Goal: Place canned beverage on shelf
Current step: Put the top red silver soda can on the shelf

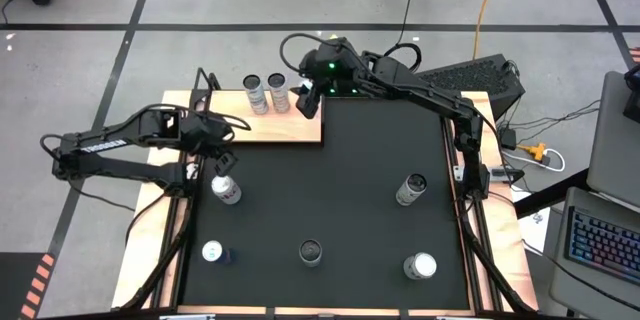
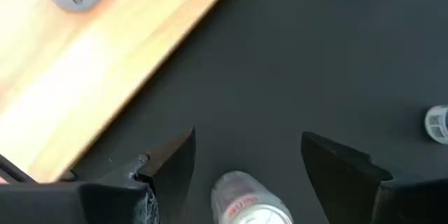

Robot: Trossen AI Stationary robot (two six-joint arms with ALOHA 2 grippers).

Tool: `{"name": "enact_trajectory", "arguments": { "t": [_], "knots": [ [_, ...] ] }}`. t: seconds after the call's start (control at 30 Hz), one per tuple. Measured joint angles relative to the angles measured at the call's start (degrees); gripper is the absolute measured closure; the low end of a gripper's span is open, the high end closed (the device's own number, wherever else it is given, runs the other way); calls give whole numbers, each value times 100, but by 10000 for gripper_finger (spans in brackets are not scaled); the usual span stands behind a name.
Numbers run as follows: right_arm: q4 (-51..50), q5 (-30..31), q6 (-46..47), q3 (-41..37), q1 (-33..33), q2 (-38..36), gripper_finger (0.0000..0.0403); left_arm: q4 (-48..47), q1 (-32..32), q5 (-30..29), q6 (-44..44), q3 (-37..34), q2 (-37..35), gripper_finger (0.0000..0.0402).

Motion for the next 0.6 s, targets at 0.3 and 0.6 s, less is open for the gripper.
{"name": "enact_trajectory", "arguments": {
  "t": [0.3,0.6],
  "knots": [
    [81,0,0,0,-1,0,190,-578,-596,62,-877,-28,2,54],
    [81,0,0,0,0,0,190,-1331,-1462,-199,-1821,-709,10,16]
  ]
}}
